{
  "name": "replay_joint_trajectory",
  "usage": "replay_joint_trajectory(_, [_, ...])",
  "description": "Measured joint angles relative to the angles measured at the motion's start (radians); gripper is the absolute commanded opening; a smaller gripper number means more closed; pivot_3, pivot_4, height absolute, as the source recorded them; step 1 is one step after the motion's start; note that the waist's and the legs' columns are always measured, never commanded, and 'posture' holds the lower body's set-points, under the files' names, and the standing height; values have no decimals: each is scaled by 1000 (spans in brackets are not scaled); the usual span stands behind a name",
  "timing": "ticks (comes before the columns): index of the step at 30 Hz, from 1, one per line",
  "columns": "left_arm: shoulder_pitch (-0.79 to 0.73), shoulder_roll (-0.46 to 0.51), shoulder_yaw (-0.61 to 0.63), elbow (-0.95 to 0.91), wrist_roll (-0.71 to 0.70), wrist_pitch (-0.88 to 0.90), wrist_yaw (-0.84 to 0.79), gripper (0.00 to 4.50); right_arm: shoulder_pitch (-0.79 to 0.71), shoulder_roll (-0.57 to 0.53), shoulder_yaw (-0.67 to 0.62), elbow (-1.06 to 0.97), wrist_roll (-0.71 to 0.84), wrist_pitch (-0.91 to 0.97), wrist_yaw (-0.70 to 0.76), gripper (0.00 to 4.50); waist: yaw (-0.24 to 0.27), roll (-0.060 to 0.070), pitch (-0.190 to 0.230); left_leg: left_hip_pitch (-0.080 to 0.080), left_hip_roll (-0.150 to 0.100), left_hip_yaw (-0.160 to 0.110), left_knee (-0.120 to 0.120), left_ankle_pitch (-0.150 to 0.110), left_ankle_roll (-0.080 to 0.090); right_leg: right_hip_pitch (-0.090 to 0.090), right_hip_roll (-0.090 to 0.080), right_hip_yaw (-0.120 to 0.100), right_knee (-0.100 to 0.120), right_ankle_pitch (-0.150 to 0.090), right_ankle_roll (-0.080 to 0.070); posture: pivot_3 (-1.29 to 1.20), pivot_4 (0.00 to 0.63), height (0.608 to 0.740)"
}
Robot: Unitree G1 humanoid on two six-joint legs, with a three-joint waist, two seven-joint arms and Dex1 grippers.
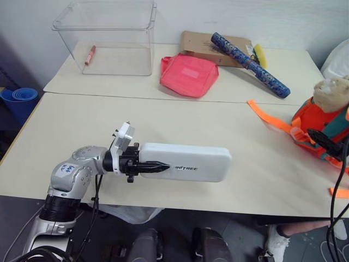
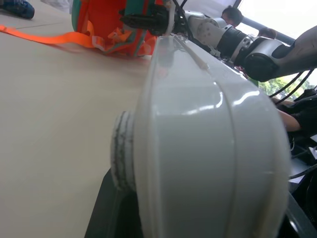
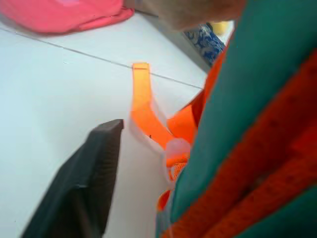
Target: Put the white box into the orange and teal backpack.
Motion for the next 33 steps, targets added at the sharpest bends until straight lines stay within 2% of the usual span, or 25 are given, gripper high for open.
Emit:
replay_joint_trajectory(3, [3,0,23,-1,-9,15,14,1678,16,72,38,-82,4,4,9,890,-4,0,0,0,0,0,-1,0,-1,-1,0,0,1,0,0,0,150,740])
replay_joint_trajectory(7, [3,21,55,17,-11,21,17,1678,46,145,97,-313,73,98,7,13,-16,0,0,0,1,0,-1,0,-2,-1,1,0,1,0,0,0,150,740])
replay_joint_trajectory(9, [6,30,70,44,-10,20,16,1678,57,163,129,-425,115,157,2,13,-20,0,0,0,1,0,-1,0,-2,-1,1,0,2,0,0,0,150,740])
replay_joint_trajectory(13, [33,81,123,155,-4,19,7,1678,102,190,246,-798,346,409,-48,13,-30,1,1,0,3,-1,-3,-1,-4,-3,3,0,3,-1,-1,0,150,740])
replay_joint_trajectory(16, [36,100,156,185,-4,19,4,1678,127,181,266,-958,526,532,-72,13,-22,1,1,0,3,-3,-3,-2,-4,-3,2,0,2,-1,-2,0,150,740])
replay_joint_trajectory(19, [61,142,218,207,-10,31,4,1678,204,106,249,-1067,727,646,-93,13,-13,0,1,-1,1,-3,-3,-5,-1,-2,-2,0,-1,-1,-2,0,150,740])
replay_joint_trajectory(22, [80,162,269,197,-46,74,5,1678,285,-7,177,-1112,876,728,-83,13,1,-1,1,-2,0,-3,-2,-8,2,-2,-3,0,-4,0,-1,0,150,740])
replay_joint_trajectory(25, [85,175,350,170,-127,143,19,1678,378,-122,70,-1102,935,793,-34,13,6,-4,1,-2,0,-5,-2,-9,2,-1,-4,-1,-5,0,-1,0,150,740])
replay_joint_trajectory(28, [63,182,405,110,-197,185,50,1678,438,-178,-15,-1055,930,824,28,13,6,-6,2,-2,0,-5,-2,-9,2,0,-4,-2,-5,0,-1,0,150,740])
replay_joint_trajectory(33, [-71,64,354,53,-204,139,116,1678,465,-187,-31,-990,838,819,114,13,28,-6,2,-2,-1,-5,0,-7,1,1,-2,-2,-5,1,1,0,150,740])
